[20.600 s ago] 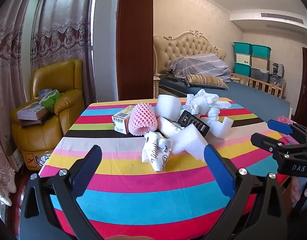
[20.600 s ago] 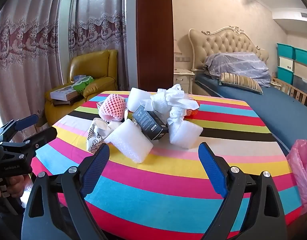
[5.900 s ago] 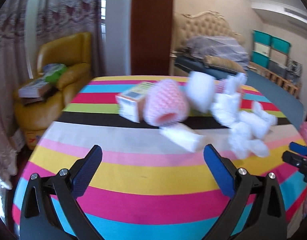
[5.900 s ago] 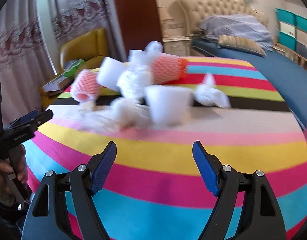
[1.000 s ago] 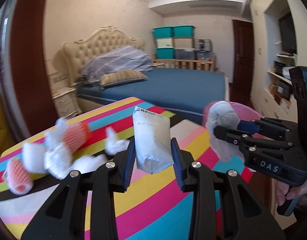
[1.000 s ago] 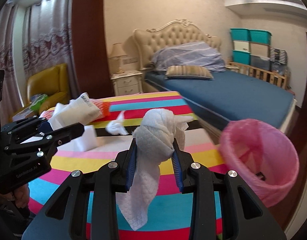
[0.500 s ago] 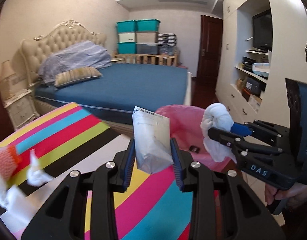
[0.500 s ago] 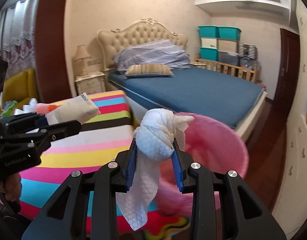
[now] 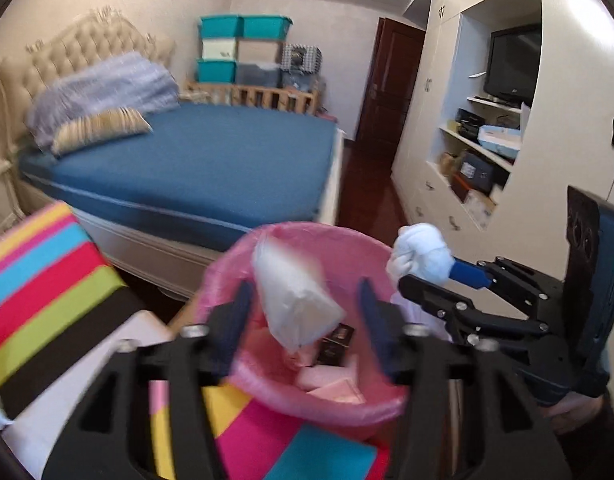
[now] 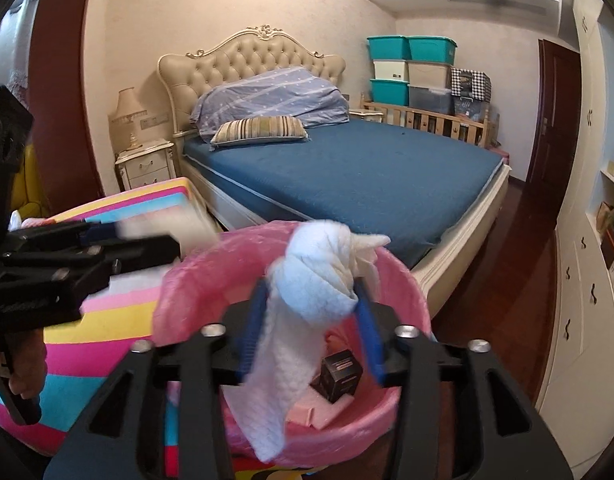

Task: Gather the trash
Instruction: 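Open both tools over the pink wastebasket to drop tissue and packet, then grasp the small knotted white tissue with the right tool while the left tool grasps the pink foam net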

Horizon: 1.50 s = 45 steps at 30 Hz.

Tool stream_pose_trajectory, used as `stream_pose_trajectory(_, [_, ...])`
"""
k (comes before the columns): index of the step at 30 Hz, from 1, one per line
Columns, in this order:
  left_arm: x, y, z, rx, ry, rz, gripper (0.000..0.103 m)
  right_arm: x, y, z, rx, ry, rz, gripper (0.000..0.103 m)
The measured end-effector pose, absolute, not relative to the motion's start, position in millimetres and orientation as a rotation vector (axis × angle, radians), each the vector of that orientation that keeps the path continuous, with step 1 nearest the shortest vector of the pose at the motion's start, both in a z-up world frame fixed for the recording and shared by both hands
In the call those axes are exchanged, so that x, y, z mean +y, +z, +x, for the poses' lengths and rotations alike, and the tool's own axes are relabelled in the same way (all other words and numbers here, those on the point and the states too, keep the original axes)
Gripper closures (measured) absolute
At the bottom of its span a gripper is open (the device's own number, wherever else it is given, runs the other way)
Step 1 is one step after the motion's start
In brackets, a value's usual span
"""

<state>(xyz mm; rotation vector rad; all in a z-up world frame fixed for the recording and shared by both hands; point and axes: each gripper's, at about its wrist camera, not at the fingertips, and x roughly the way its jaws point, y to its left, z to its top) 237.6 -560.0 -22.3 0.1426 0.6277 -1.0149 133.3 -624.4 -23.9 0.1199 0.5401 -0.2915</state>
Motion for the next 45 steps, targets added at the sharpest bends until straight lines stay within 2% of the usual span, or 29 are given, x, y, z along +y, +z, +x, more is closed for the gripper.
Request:
stream_pose_trajectory(2, [-557.2, -23.1, 241.8, 0.619, -0.990, 0.137, 0.029, -627.9, -22.8, 132.2, 0.540, -0.301, 0.136, 0.052])
stream_pose_trajectory(3, [-553.2, -22.7, 242.8, 0.615, -0.983, 0.136, 0.026, -628.4, -21.1, 128.7, 0.532, -0.304, 0.139, 0.043])
stream_pose_trajectory(5, [-539.0, -19.8, 239.6, 0.580, -0.945, 0.158, 0.015, -626.1, -16.8, 121.5, 0.506, -0.307, 0.141, 0.036])
stream_pose_trajectory(10, [-485.0, -8.7, 213.4, 0.406, -0.777, 0.263, 0.005, -607.5, -8.7, 113.2, 0.492, -0.309, 0.139, 0.036])
stream_pose_trajectory(11, [-471.3, -7.7, 206.8, 0.371, -0.738, 0.276, 0.005, -602.9, -6.4, 112.3, 0.488, -0.300, 0.141, 0.036])
stream_pose_trajectory(14, [-436.6, -6.9, 191.9, 0.325, -0.675, 0.284, 0.005, -574.6, -1.3, 112.3, 0.476, -0.265, 0.130, 0.027])
stream_pose_trajectory(20, [-354.5, -18.9, 179.4, 0.372, -0.556, 0.254, 0.005, -505.7, -1.2, 126.8, 0.493, -0.129, 0.112, 0.019])
stream_pose_trajectory(36, [-107.0, -42.5, 168.9, 0.504, -0.170, 0.120, 0.005, -327.6, -34.2, 193.3, 0.636, 0.120, -0.019, 0.019])
stream_pose_trajectory(45, [-38.5, -41.9, 165.9, 0.540, -0.048, 0.091, 0.005, -306.7, -41.2, 254.5, 0.706, 0.129, -0.080, 0.019])
